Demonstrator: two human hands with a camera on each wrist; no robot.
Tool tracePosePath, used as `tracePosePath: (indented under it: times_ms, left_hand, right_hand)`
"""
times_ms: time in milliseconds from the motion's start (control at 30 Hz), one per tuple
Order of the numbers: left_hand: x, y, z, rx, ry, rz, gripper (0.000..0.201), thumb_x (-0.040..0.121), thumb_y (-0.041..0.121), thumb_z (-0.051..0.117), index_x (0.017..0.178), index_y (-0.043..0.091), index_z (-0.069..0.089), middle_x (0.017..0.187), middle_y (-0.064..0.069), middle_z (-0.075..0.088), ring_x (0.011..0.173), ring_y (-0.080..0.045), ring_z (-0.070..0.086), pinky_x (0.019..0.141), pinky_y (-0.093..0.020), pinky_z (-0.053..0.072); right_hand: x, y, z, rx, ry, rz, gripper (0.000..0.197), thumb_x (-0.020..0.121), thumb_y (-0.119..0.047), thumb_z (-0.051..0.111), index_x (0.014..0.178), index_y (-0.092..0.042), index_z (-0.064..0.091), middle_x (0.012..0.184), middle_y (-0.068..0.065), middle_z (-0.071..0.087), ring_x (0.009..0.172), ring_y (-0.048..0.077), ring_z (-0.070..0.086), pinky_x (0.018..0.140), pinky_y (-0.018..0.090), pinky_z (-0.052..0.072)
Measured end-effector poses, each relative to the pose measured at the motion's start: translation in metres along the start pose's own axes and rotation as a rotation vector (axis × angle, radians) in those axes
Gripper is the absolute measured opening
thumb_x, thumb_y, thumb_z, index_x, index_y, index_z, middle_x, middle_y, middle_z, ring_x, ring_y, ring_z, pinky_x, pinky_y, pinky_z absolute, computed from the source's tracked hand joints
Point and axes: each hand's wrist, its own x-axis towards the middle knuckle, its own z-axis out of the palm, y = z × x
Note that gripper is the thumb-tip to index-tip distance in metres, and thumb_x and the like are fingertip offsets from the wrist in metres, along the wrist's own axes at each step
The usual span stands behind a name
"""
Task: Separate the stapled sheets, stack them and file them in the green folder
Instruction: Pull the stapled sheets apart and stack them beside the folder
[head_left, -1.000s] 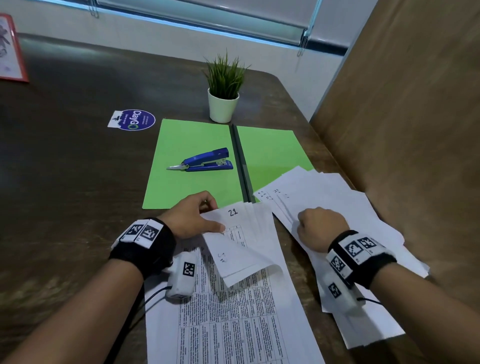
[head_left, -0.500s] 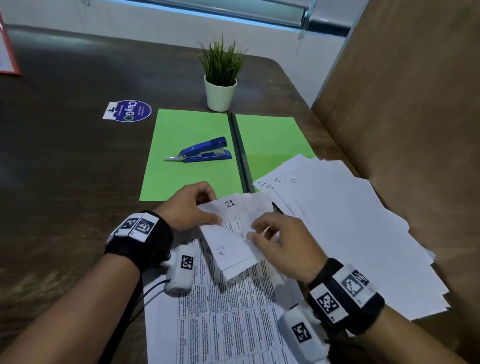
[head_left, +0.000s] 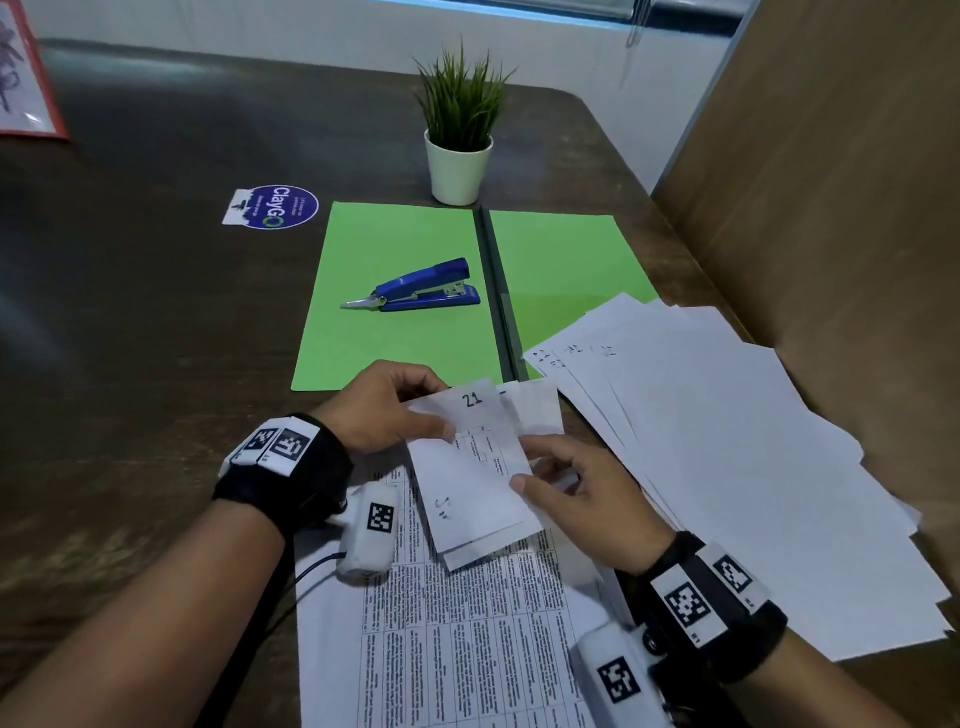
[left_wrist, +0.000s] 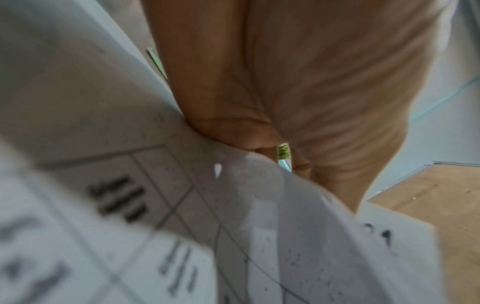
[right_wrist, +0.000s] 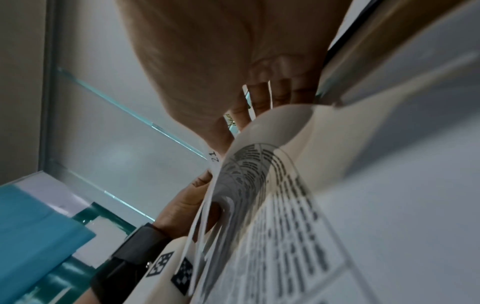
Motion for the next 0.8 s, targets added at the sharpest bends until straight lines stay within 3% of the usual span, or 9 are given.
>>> tracePosePath:
  times_ms: [67,133,233,333,433,533,633,700,800]
  left_hand:
    - [-0.001,0.001,0.000,-0.004,-0.018,-0.006,0.029,0.069,0.005,0.088,0.094,0.005,0.073,0.092,-0.009,0.078,0.082,-0.025,0.074,0.077,-0.038,0.062]
    - [-0.003,0.002,0.001,-0.067,-0.028,-0.027,0.036,0.066,0.008,0.088,0.098,0.001,0.072,0.092,-0.012,0.078,0.080,-0.025,0.074,0.068,-0.031,0.061]
    - [-0.005,0.006,0.004,-0.122,-0.040,-0.038,0.042,0.064,0.023,0.085,0.097,0.001,0.073,0.091,-0.011,0.078,0.077,-0.022,0.074,0.065,-0.026,0.058]
    - [-0.001,0.004,0.002,0.002,-0.010,-0.035,0.044,0.073,0.055,0.072,0.091,0.016,0.078,0.092,0.004,0.078,0.082,-0.013,0.071,0.073,-0.026,0.054]
    - [0.006,-0.005,-0.001,0.087,0.009,-0.036,0.075,0.066,0.088,0.058,0.094,0.021,0.078,0.097,0.007,0.062,0.089,-0.010,0.057,0.080,-0.023,0.045]
    - [0.005,-0.006,-0.001,0.073,0.005,-0.017,0.066,0.066,0.084,0.057,0.081,0.024,0.079,0.093,0.005,0.071,0.082,-0.011,0.064,0.081,-0.026,0.043]
    - [0.003,-0.005,0.001,0.055,-0.022,0.010,0.058,0.069,0.081,0.059,0.082,0.028,0.079,0.084,-0.017,0.067,0.072,-0.022,0.048,0.070,-0.034,0.039]
    - [0.004,-0.006,0.000,0.047,-0.013,0.013,0.059,0.068,0.080,0.061,0.085,0.026,0.079,0.087,-0.023,0.069,0.074,-0.021,0.049,0.072,-0.034,0.041]
    - [0.004,-0.004,0.001,0.046,-0.015,0.013,0.050,0.073,0.069,0.064,0.085,0.023,0.080,0.081,-0.009,0.073,0.070,-0.018,0.056,0.074,-0.033,0.045]
  right_hand:
    - [-0.001,0.001,0.000,-0.020,-0.041,-0.010,0.028,0.086,-0.040,0.073,0.110,-0.048,0.065,0.099,-0.017,0.065,0.092,0.004,0.061,0.083,0.026,0.052]
    - [-0.001,0.004,0.001,-0.055,-0.063,-0.035,0.030,0.088,-0.042,0.071,0.117,-0.037,0.066,0.104,-0.017,0.063,0.093,0.004,0.059,0.084,0.027,0.050]
    - [-0.001,0.004,0.002,-0.065,-0.091,-0.063,0.026,0.089,-0.041,0.069,0.114,-0.033,0.069,0.112,-0.018,0.062,0.098,0.005,0.059,0.081,0.020,0.047]
    - [-0.002,-0.001,0.001,-0.084,-0.110,-0.071,0.018,0.090,-0.036,0.069,0.107,-0.031,0.072,0.114,-0.018,0.061,0.102,0.002,0.056,0.079,0.014,0.043]
    - [-0.002,-0.003,0.000,-0.075,-0.103,-0.072,0.011,0.090,-0.034,0.070,0.101,-0.033,0.073,0.115,-0.017,0.061,0.102,0.002,0.056,0.078,0.013,0.042]
    - [-0.001,-0.001,0.001,-0.079,-0.099,-0.068,0.012,0.091,-0.033,0.070,0.101,-0.031,0.076,0.115,-0.017,0.062,0.100,-0.004,0.055,0.074,0.008,0.038]
    - [-0.001,0.000,0.002,-0.044,-0.073,-0.056,0.011,0.090,-0.028,0.072,0.099,-0.028,0.078,0.112,-0.017,0.065,0.090,-0.009,0.057,0.070,0.008,0.041]
    - [0.000,0.003,0.003,0.012,-0.017,-0.055,0.006,0.088,-0.024,0.074,0.086,-0.027,0.079,0.096,-0.014,0.071,0.084,0.001,0.064,0.071,0.018,0.048]
    - [0.004,0.007,0.004,0.041,0.054,0.011,0.012,0.086,-0.022,0.076,0.075,-0.020,0.078,0.071,-0.008,0.073,0.068,0.011,0.067,0.067,0.035,0.055]
